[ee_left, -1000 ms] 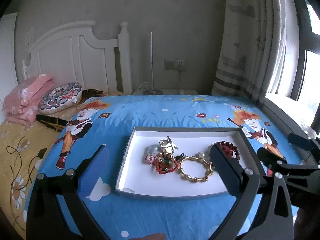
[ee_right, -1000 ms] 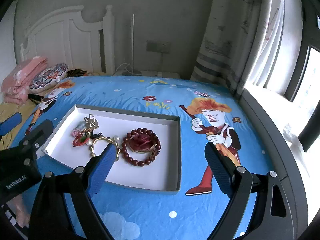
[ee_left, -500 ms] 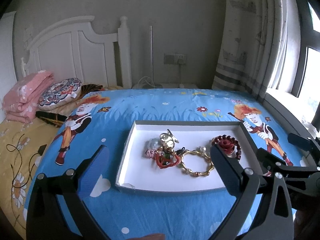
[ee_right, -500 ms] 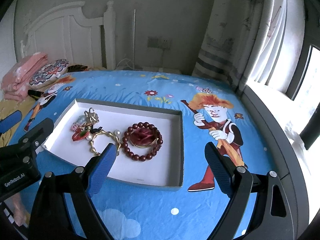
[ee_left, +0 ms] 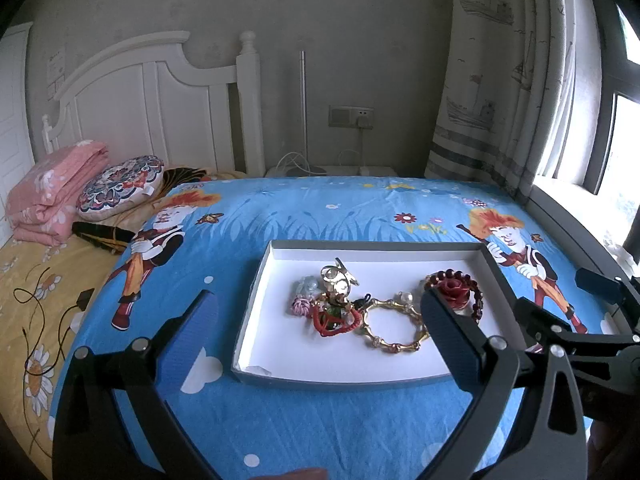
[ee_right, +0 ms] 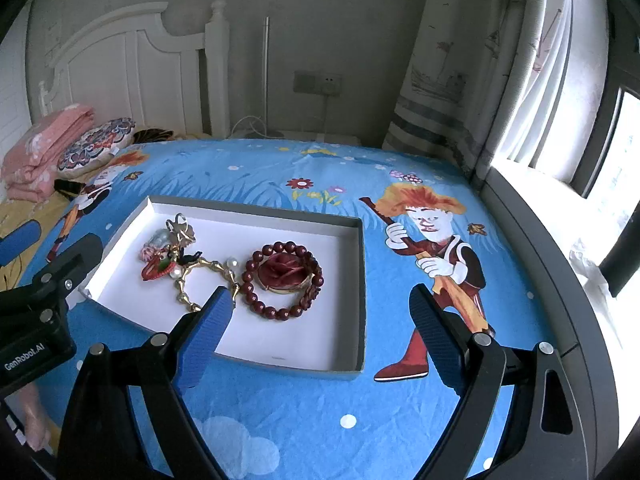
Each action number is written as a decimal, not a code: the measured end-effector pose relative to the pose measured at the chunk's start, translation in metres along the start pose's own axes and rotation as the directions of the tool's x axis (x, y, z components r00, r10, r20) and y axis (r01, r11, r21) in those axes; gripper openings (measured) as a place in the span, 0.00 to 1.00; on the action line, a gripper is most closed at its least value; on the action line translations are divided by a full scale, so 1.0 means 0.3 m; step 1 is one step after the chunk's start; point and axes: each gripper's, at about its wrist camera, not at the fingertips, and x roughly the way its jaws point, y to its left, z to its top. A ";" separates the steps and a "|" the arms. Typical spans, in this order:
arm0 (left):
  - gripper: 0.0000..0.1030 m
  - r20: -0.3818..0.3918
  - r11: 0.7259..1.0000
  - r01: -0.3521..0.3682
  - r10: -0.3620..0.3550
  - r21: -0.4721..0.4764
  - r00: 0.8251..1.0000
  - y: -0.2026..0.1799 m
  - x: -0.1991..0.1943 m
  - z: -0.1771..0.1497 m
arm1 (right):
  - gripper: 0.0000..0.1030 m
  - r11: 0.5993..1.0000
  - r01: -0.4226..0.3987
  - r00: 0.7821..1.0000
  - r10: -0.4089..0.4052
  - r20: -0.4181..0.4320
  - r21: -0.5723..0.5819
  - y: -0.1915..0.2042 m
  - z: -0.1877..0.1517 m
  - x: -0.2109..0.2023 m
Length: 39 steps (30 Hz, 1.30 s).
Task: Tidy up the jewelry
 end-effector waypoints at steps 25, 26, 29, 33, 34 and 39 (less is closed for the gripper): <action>0.95 -0.009 1.000 0.004 -0.004 -0.008 1.000 -0.003 0.004 0.007 | 0.82 1.000 -0.004 1.000 0.004 0.000 -0.012 0.009 -0.005 -0.007; 0.95 -0.008 1.000 0.003 -0.003 -0.009 1.000 -0.003 0.002 0.007 | 0.82 1.000 -0.004 1.000 0.004 0.000 -0.013 0.005 -0.003 -0.007; 0.95 -0.006 1.000 0.003 -0.003 -0.008 1.000 -0.001 0.002 0.012 | 0.82 1.000 -0.005 1.000 0.005 0.003 -0.015 0.003 0.000 -0.012; 0.95 -0.003 1.000 0.003 -0.003 -0.011 1.000 0.004 -0.001 0.019 | 0.82 1.000 -0.005 1.000 0.005 0.005 -0.016 0.004 0.000 -0.017; 0.95 -0.002 1.000 0.004 -0.004 -0.012 1.000 0.005 -0.002 0.020 | 0.82 1.000 -0.004 1.000 0.004 0.004 -0.016 0.006 0.000 -0.016; 0.95 0.005 1.000 0.000 0.000 -0.014 1.000 0.006 -0.005 0.025 | 0.82 1.000 -0.007 1.000 0.007 0.002 -0.016 0.006 -0.001 -0.017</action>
